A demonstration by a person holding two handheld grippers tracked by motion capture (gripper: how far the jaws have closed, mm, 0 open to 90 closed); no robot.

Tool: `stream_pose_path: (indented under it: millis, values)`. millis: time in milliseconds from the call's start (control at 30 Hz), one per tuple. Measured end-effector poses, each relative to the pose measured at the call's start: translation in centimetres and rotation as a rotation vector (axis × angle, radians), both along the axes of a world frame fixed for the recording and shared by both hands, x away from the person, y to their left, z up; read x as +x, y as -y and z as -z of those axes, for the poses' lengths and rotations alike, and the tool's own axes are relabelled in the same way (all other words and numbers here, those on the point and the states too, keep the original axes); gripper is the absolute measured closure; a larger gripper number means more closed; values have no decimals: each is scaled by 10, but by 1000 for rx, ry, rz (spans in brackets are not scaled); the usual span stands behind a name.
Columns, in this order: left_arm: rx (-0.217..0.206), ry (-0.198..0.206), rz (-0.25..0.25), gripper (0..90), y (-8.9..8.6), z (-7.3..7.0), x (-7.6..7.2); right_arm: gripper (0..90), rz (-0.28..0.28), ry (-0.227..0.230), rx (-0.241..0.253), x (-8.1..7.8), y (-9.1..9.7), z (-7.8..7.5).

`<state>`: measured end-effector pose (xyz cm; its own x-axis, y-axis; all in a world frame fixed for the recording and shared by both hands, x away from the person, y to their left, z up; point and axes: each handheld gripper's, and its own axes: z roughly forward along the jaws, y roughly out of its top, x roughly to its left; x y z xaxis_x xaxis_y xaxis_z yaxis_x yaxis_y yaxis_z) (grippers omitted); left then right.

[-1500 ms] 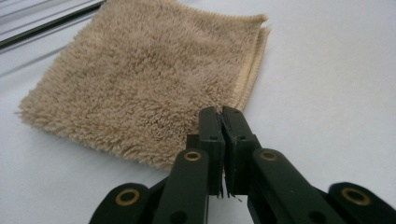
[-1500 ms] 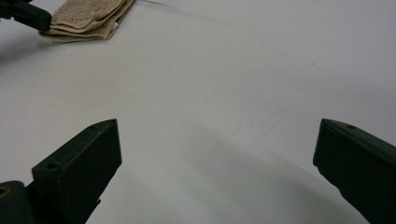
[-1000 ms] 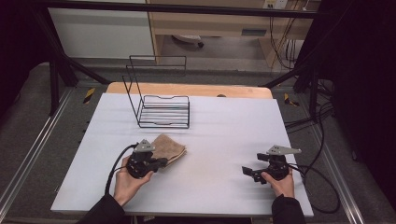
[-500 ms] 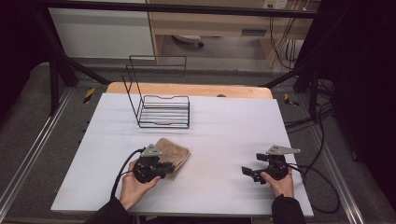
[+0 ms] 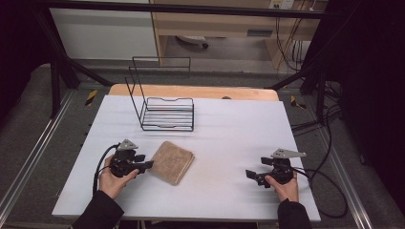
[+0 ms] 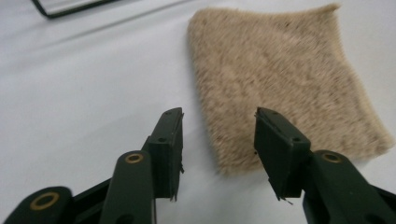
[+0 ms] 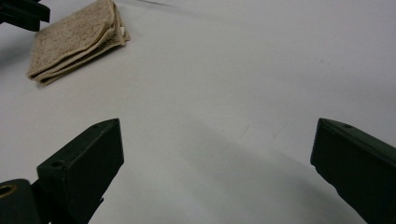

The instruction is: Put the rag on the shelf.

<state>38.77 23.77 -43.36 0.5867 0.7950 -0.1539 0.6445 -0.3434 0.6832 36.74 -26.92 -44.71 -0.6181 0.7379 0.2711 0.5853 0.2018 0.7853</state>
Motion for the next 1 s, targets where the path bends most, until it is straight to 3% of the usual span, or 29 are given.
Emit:
stream_pose_path:
  millis: [200, 267, 667, 833, 1000]
  values:
    - [-30, -13, 28, 623, -1, 4, 3, 30, -2, 8, -2, 0, -6, -2]
    - [-39, -35, 51, 649, 2, 7, 3, 29, -5, 6, -2, 0, -9, -2]
    - [-6, -77, 50, 846, 11, 5, -2, 29, -1, 8, -4, -1, -12, -3]
    - [-14, -80, 36, 855, 8, -2, -13, 28, -3, 6, -19, -1, -12, -2]
    - [4, -79, 21, 855, 6, -5, -34, 28, 1, 6, -22, -1, -12, -2]
